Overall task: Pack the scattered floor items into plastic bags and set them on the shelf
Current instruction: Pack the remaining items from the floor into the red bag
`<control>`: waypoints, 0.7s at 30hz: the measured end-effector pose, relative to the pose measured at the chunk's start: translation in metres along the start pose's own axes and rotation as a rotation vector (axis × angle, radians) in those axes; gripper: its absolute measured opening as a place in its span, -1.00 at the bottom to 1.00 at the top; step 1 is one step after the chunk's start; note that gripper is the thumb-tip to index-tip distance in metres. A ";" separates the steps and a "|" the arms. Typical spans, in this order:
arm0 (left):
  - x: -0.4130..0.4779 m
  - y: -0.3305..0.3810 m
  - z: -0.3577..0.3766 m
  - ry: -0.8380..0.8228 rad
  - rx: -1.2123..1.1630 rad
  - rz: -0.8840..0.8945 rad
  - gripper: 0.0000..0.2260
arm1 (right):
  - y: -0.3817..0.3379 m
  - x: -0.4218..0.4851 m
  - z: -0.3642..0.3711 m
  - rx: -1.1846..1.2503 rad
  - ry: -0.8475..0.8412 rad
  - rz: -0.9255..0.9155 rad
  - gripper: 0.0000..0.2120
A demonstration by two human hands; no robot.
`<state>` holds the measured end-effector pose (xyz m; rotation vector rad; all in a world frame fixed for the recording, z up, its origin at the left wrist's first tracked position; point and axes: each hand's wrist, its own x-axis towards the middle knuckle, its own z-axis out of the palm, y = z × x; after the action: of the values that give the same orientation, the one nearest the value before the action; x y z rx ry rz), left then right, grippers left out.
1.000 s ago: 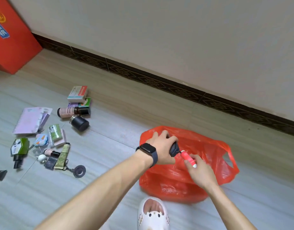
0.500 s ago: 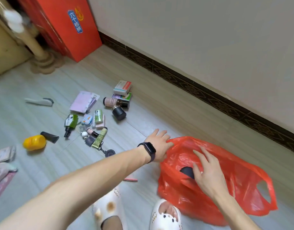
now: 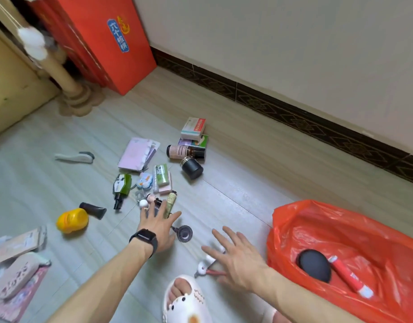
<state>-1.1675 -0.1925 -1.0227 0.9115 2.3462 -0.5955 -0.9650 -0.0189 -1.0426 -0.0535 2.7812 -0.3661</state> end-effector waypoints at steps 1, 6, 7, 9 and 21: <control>0.006 0.000 0.008 -0.031 -0.092 -0.013 -0.34 | -0.005 0.005 0.013 -0.029 -0.066 -0.026 -0.23; 0.031 0.015 0.038 0.148 -0.506 -0.083 -0.58 | -0.014 0.002 0.045 -0.027 -0.107 -0.016 -0.61; 0.031 0.022 0.040 0.208 -0.539 -0.055 -0.73 | -0.016 0.000 0.048 -0.041 -0.080 -0.015 -0.74; 0.027 0.036 0.043 0.222 -0.505 0.029 -0.87 | -0.019 -0.002 0.055 -0.039 -0.049 0.007 -0.85; -0.034 0.040 -0.042 0.065 -0.469 0.188 -0.74 | -0.005 -0.078 -0.059 1.102 -0.032 0.600 -0.81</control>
<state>-1.1314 -0.1570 -0.9775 0.9189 2.2764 0.0642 -0.9108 -0.0029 -0.9623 0.9621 2.0385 -1.5712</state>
